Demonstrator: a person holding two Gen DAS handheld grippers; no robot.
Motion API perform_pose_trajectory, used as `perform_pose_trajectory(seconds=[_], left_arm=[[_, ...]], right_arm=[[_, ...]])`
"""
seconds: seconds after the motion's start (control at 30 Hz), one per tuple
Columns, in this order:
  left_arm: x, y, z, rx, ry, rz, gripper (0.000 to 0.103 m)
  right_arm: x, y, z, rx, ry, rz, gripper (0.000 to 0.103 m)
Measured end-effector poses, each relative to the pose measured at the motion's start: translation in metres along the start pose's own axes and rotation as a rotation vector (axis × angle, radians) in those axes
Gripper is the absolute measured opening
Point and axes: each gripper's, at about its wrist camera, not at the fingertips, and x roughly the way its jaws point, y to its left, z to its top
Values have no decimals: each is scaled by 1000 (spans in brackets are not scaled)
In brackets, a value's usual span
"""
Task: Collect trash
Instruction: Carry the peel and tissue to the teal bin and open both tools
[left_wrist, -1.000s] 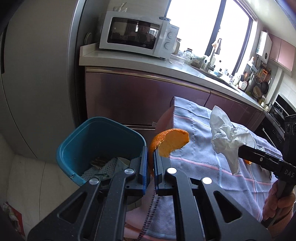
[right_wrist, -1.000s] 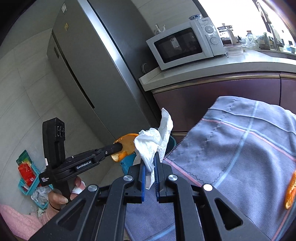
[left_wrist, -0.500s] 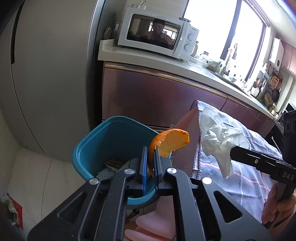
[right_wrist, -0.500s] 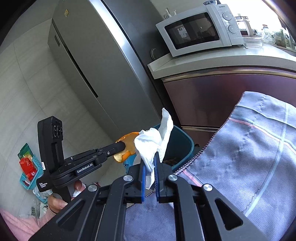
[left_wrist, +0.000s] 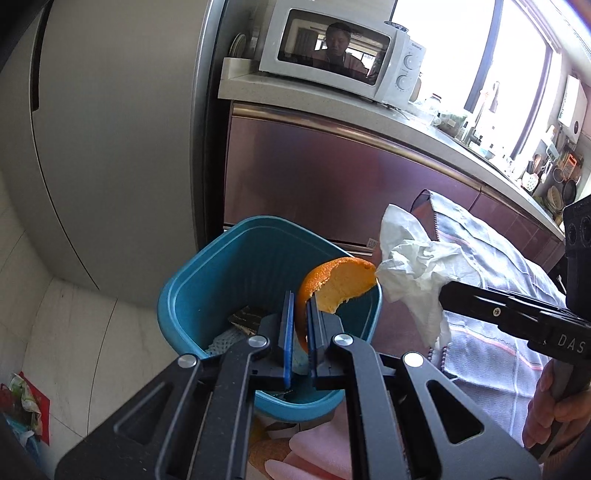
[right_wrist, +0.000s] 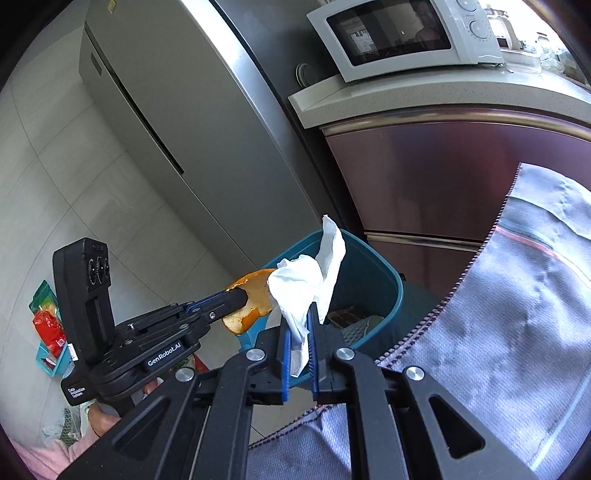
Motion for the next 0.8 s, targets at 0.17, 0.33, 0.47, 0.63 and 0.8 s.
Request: perform_pose_trajectory(seconds=[0.17, 0.33, 0.47, 0.63, 0.8], left_arm=[[12, 3, 1, -8, 13, 17, 7], [22, 5, 0, -10, 24, 39, 7], [30, 6, -1, -15, 39, 48, 7], [38, 7, -1, -16, 49, 54, 7], [46, 7, 0, -19, 57, 58, 8]], right_arm=[[18, -1, 4, 0, 35, -11, 7], [34, -2, 9, -3, 68, -24, 7], [46, -1, 12, -4, 91, -37, 7], [57, -4, 15, -3, 108, -47, 7], [64, -5, 16, 1, 121, -55, 7]])
